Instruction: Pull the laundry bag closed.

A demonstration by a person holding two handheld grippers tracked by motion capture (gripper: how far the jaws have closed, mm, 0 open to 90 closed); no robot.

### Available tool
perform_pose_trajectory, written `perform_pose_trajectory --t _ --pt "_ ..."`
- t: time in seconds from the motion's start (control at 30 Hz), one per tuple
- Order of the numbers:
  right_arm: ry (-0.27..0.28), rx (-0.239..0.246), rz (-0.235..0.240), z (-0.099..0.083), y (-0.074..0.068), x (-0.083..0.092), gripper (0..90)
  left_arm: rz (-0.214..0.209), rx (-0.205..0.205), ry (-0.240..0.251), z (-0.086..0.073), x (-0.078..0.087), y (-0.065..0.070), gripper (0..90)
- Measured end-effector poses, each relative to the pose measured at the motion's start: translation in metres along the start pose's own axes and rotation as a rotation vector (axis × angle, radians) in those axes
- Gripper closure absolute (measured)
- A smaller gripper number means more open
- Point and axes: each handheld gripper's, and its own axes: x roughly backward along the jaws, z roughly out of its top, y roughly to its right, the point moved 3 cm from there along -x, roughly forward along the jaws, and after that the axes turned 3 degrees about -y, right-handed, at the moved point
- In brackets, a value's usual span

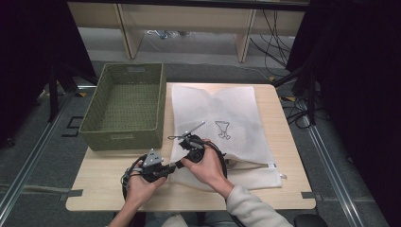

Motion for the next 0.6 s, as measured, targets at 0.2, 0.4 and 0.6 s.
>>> perform_pose_trajectory --t 0.2,0.4,0.6 --pt "0.022 -0.002 -0.006 -0.0019 -0.0006 0.0017 88.5 0.001 -0.020 -0.007 0.0000 0.0029 0.0005 85.3" --pt "0.031 -0.012 -0.002 -0.0042 -0.0037 0.0031 88.4 0.003 -0.017 -0.008 0.0009 0.0056 0.0010 85.3" --pt "0.044 0.014 -0.016 -0.0101 0.0009 0.0045 88.4 0.005 -0.005 0.007 0.0014 0.0055 0.0031 85.3"
